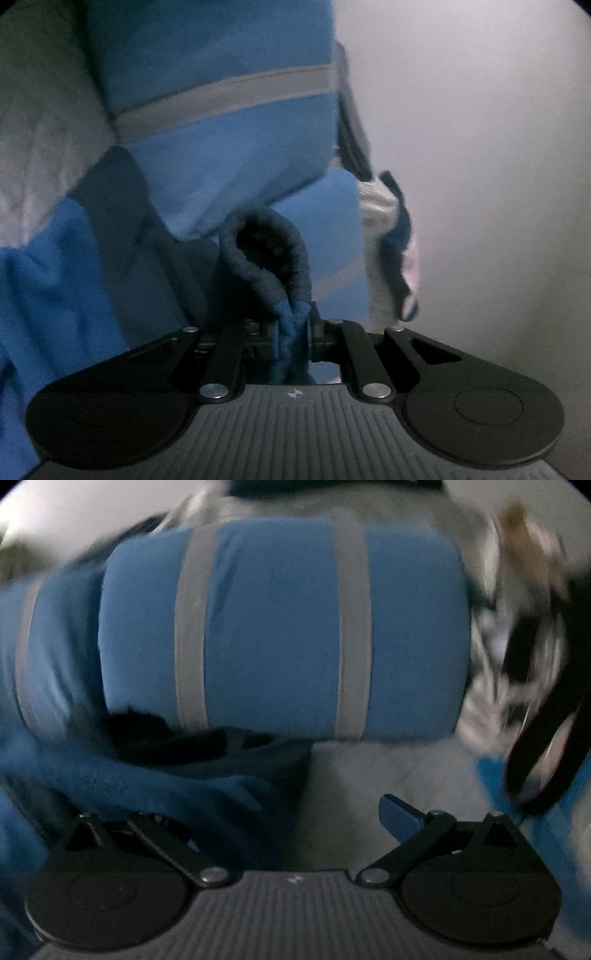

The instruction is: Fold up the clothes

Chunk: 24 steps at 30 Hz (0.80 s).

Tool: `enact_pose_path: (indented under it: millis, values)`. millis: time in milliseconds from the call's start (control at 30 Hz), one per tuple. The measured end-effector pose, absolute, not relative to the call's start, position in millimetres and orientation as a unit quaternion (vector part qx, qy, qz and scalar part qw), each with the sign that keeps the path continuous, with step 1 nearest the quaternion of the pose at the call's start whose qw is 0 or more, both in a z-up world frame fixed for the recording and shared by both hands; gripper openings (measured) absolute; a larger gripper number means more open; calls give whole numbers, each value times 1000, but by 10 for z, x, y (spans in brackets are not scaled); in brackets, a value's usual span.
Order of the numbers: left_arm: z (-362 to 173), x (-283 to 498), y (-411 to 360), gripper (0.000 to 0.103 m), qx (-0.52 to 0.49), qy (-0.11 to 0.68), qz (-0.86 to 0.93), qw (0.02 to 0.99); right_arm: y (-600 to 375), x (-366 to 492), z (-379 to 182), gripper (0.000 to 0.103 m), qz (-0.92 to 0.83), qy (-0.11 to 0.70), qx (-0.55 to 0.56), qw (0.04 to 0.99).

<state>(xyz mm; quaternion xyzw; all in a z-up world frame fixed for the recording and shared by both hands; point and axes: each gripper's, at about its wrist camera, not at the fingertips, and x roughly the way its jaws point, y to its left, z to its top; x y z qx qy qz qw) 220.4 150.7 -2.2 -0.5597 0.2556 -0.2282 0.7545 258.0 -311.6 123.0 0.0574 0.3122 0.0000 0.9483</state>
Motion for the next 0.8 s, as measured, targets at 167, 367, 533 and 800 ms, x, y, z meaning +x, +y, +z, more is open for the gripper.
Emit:
enact_pose_path:
  millis: [167,367,533,800]
  values:
    - [-146,2291,1555,12,-580,272,-204,740,-3055,2576,1069,103,18,346,57,937]
    - [-163,2287,1609,12,-580,268,-209,740,-3004,2554,1020,103,-5,337,1,941]
    - [-159,2248,1571,12,-559,275,-207,754,-3050,2678,1243,103,-28,313,-11,949]
    - [-291,2300,1565,12,-530,313,-153,774,-2978,2876,1367,103,-29,314,8,949]
